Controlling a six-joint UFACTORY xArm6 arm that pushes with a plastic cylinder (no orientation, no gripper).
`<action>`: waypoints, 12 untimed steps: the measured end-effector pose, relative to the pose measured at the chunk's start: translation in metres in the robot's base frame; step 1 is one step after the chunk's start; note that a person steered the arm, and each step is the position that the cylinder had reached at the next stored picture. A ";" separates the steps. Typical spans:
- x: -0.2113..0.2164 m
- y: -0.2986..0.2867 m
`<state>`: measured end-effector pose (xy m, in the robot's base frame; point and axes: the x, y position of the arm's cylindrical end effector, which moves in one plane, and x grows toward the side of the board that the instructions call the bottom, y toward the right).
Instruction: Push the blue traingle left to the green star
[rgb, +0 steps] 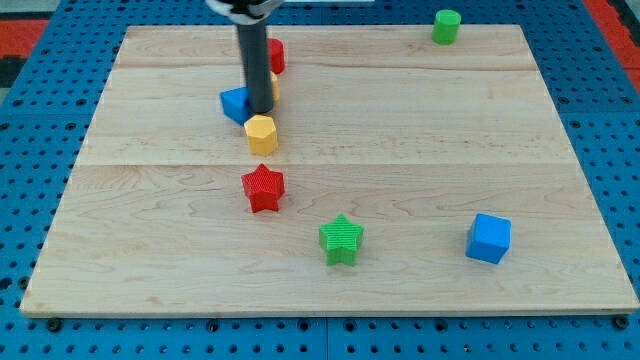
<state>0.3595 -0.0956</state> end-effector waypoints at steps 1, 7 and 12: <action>0.002 -0.052; 0.066 -0.125; 0.222 -0.100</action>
<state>0.5813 -0.1952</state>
